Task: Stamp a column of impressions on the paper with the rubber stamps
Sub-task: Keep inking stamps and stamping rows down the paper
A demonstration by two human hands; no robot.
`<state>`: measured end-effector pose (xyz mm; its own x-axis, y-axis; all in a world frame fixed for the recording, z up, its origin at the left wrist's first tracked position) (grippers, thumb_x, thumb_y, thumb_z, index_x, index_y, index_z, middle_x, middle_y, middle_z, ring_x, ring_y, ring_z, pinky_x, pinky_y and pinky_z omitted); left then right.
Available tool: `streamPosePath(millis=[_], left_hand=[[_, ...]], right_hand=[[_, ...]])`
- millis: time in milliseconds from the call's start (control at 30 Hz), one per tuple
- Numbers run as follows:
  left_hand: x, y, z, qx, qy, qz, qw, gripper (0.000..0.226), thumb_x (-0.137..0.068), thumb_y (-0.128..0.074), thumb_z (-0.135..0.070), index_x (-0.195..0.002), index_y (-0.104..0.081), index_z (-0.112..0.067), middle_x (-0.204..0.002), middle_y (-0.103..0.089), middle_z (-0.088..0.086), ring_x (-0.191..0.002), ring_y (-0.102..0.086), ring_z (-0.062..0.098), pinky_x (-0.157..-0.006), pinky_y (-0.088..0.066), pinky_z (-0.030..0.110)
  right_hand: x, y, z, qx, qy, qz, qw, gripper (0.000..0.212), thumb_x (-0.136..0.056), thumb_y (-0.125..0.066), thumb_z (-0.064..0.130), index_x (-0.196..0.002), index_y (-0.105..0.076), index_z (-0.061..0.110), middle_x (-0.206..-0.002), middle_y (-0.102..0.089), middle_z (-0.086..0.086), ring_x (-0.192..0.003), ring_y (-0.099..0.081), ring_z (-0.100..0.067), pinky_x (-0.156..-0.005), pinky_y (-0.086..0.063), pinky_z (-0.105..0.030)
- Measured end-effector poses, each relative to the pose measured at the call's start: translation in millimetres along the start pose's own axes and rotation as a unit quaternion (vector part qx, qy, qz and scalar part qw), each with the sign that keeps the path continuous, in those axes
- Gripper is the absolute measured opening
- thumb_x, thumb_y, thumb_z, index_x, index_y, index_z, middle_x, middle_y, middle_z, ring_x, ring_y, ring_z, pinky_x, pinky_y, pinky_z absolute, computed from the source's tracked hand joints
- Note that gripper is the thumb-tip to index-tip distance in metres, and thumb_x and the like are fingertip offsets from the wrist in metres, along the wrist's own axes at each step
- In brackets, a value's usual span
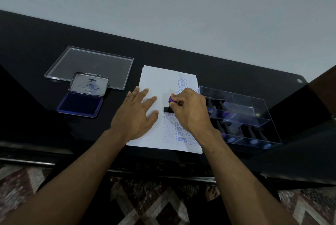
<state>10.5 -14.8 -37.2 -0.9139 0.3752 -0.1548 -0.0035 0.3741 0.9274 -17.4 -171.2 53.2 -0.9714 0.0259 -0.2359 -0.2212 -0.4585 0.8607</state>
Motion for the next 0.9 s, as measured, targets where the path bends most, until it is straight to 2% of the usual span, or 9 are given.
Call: streamPosePath(millis=[400, 767, 900], left_hand=[[-0.7, -1.9, 1.2, -0.002, -0.006, -0.006, 1.000, 0.071, -0.094, -0.022, -0.064, -0.151, -0.043, -0.029, -0.165, -0.027, 0.004, -0.155, -0.011, 0.027, -0.123, -0.005, 0.042], [-0.4, -2.2, 1.4, 0.005, -0.004, -0.004, 1.000, 0.072, -0.093, -0.020, -0.065, -0.152, -0.043, -0.029, -0.165, -0.026, 0.004, -0.156, -0.009, 0.026, -0.125, -0.008, 0.045], [-0.9, -2.0, 1.2, 0.004, -0.002, -0.001, 1.000, 0.073, -0.093, -0.019, -0.066, -0.152, -0.042, -0.029, -0.166, -0.025, 0.003, -0.156, -0.008, 0.025, -0.125, -0.005, 0.043]], right_hand=[[-1.9, -3.0, -1.4, 0.012, 0.002, 0.003, 1.000, 0.019, -0.094, -0.066, 0.021, -0.108, -0.076, 0.013, -0.097, -0.064, -0.002, -0.085, -0.060, -0.012, -0.078, -0.045, -0.017], [-1.6, -4.9, -1.6, 0.016, -0.004, 0.005, 1.000, 0.020, -0.094, -0.065, 0.021, -0.109, -0.075, 0.013, -0.099, -0.064, -0.002, -0.087, -0.060, -0.013, -0.076, -0.043, -0.016], [-1.6, -4.5, 0.5, 0.018, 0.006, 0.000, 1.000, 0.017, -0.094, -0.065, 0.019, -0.104, -0.077, 0.012, -0.096, -0.063, -0.004, -0.085, -0.061, -0.015, -0.078, -0.050, -0.024]])
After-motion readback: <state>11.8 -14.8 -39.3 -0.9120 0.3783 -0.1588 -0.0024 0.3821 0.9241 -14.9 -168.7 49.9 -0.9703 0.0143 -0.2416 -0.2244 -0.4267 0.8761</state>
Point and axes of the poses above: each hand's wrist, its own x-axis away from the middle knuckle, its own y-axis out of the back of the hand, z = x × y, the point moved 8 cm from there along -x, towards the middle knuckle
